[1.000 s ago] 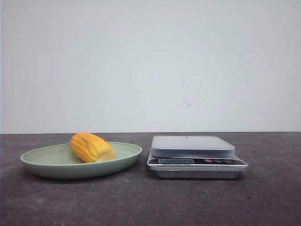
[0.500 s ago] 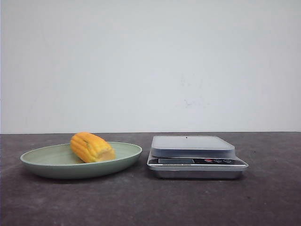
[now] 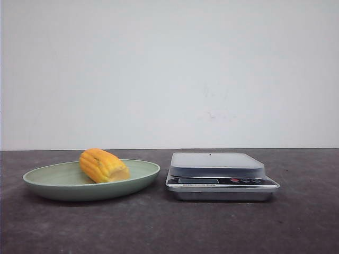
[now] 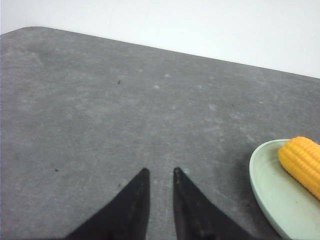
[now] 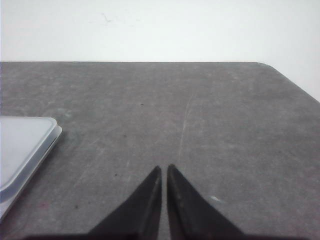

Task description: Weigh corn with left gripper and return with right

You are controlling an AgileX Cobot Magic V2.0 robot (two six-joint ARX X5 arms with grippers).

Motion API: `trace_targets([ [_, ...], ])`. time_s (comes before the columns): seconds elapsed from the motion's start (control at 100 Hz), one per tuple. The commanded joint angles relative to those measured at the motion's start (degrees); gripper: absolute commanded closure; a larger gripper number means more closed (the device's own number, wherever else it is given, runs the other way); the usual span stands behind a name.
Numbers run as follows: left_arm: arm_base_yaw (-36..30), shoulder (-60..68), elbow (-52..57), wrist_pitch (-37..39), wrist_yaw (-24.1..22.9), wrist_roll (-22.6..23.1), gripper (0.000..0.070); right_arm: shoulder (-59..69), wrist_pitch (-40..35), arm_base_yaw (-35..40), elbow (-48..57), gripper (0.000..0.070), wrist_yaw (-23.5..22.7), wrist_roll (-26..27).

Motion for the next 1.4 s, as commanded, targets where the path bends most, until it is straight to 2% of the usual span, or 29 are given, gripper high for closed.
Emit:
trace_targets([
  [0.0, 0.00, -0.04, -0.79, -0.26, 0.02, 0.52, 0.0622, 0.02, 0.13, 0.00, -0.09, 0.0687, 0.00, 1.07],
  [0.1, 0.00, -0.04, -0.79, -0.35, 0.02, -0.85, 0.0636, 0.02, 0.04, 0.00, -0.09, 0.0687, 0.02, 1.81],
  [0.25, 0.00, -0.04, -0.79, -0.20, 0.02, -1.20, 0.0636, 0.02, 1.03, 0.02, -0.02, 0.0693, -0.46, 6.16],
  [0.28, 0.00, -0.04, -0.79, 0.20, 0.04, -2.29, 0.0652, 0.02, 1.51, 0.02, 0.04, 0.0693, -1.09, 6.67],
  [0.31, -0.02, -0.04, -0.79, 0.57, 0.04, -3.54, 0.0700, 0.02, 1.64, 0.02, 0.31, 0.0694, -1.46, 6.69],
  [0.4, -0.02, -0.02, -0.72, 2.27, 0.17, -8.37, 0.0696, 0.48, 0.76, 0.02, 2.10, 0.0695, -1.73, 9.31],
  [0.49, -0.31, 0.24, 1.29, 2.99, 2.86, -13.42, 0.0690, 2.12, -1.60, 0.02, 6.47, 0.0697, -3.21, 11.26],
  [0.59, -1.09, 2.34, 6.86, 3.02, 4.09, -15.52, 0.0689, 6.19, -5.88, 0.02, 14.53, 0.0697, -3.15, 13.62],
  [0.73, -1.68, 11.26, 19.76, 1.55, 3.91, -15.91, 0.0689, 15.85, -9.03, 0.02, 27.06, 0.0697, -3.30, 12.92],
  [0.83, -1.73, 20.63, 30.18, -0.42, 5.01, -14.78, 0.0688, 22.71, -9.25, 0.02, 35.12, 0.0689, -6.93, 12.94],
  [0.87, -1.73, 24.37, 34.21, -1.16, 6.73, -13.79, 0.0629, 25.18, -9.64, 0.02, 38.10, 0.0625, -8.63, 12.98],
  [0.9, -1.75, 27.08, 37.00, -1.55, 8.55, -13.22, 0.0519, 26.95, -10.12, 0.02, 40.26, 0.0523, -9.97, 12.92],
  [0.95, -1.95, 31.41, 41.18, -2.10, 11.34, -13.09, 0.0313, 29.88, -10.82, 0.02, 43.60, 0.0315, -11.61, 12.59],
  [0.97, -2.12, 32.98, 42.75, -2.58, 11.93, -13.11, 0.0287, 30.99, -11.15, 0.02, 44.78, 0.0250, -11.96, 12.46],
  [0.99, -2.38, 34.49, 44.26, -3.23, 12.37, -13.29, 0.0291, 32.02, -11.52, 0.02, 45.92, 0.0214, -12.11, 12.48],
  [1.06, -3.67, 39.56, 49.09, -6.36, 13.46, -13.25, 0.0352, 35.26, -12.90, 0.20, 49.44, 0.0213, -13.99, 12.28],
  [1.22, -9.97, 49.48, 54.73, -8.83, 12.98, -12.81, 0.0350, 41.07, -16.13, 1.16, 55.25, 0.0216, -16.70, 11.78],
  [1.39, -18.18, 59.98, 55.12, -8.70, 8.22, -12.81, 0.0345, 43.98, -17.18, 3.45, 57.27, 0.0211, -16.76, 10.56],
])
